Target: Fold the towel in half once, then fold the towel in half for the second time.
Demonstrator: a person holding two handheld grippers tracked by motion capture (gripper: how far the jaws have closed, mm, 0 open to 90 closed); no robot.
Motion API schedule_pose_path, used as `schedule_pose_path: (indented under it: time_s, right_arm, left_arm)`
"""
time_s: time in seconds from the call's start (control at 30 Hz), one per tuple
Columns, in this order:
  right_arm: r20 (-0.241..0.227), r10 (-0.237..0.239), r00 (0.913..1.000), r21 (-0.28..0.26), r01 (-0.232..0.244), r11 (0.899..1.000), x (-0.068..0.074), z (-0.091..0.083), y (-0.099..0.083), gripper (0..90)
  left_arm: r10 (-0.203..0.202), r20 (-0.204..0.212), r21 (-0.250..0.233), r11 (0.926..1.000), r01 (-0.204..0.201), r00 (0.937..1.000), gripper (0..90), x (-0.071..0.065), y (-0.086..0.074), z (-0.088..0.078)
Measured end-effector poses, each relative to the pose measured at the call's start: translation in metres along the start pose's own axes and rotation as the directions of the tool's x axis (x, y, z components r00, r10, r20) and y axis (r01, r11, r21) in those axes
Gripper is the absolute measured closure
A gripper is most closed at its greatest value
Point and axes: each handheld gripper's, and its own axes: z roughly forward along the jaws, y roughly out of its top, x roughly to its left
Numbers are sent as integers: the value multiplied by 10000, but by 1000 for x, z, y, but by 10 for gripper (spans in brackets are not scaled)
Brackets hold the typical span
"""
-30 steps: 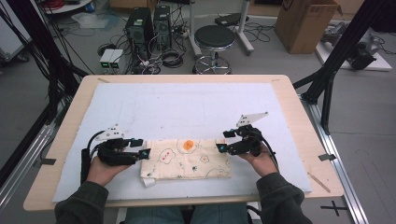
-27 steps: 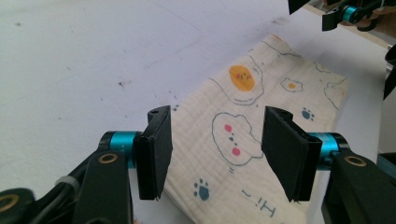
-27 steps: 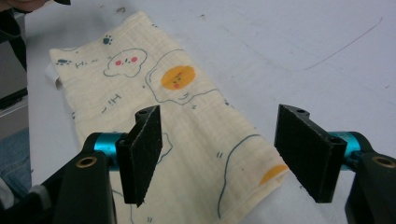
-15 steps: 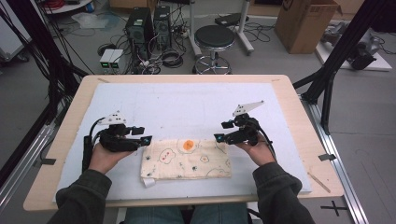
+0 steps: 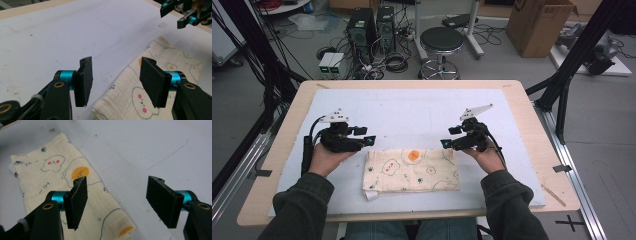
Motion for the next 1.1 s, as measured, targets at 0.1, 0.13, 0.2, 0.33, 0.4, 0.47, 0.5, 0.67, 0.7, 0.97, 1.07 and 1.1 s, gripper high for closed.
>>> schedule_pose_path:
  time_s: [0.1,0.13,0.2,0.33,0.4,0.47,0.5,0.67,0.7,0.97,1.07,1.1]
  right_arm:
    - [26,25,10000,12,-25,10000,-1,0,0,329]
    - [32,6,10000,17,-6,10000,-1,0,0,328]
    - [57,44,10000,78,-44,10000,-2,1,-1,328]
    - [3,96,10000,142,-96,9999,-5,4,-2,331]
    - [-6,155,9999,240,-154,9996,-5,6,-2,343]
    - [44,153,9999,322,-154,9994,-7,8,-2,356]
    - [40,221,9997,390,-223,9990,-7,9,-2,357]
    - [49,260,9997,497,-262,9984,-13,13,-6,413]
    - [21,299,9996,521,-300,9982,-13,14,-7,420]
    - [-175,534,9984,1067,-513,9930,-19,17,-23,512]
    - [-377,719,9967,1328,-664,9889,-21,20,-30,542]
    - [-434,740,9963,1510,-667,9863,-22,22,-32,554]
  left_arm:
    - [63,-1,-5,10000,-63,10000,441,1,2,2]
    - [56,-13,-32,10000,-56,10000,441,2,2,3]
    - [59,-68,79,10000,-58,10000,441,3,2,5]
    - [1,-145,79,10000,0,9999,441,6,0,9]
    - [-30,-267,135,9999,33,9996,442,8,-1,11]
    - [-86,-326,247,9997,94,9994,444,10,-3,15]
    - [-119,-353,309,9994,130,9993,444,11,-4,16]
    - [-19,-450,871,9962,58,9990,453,14,-13,28]
    - [3,-433,978,9952,39,9991,454,15,-15,30]
    - [222,-265,1791,9837,-171,9994,494,14,-22,42]
    - [221,-110,1876,9820,-197,9997,499,14,-25,43]
    - [137,-58,1744,9846,-124,9999,507,14,-28,43]
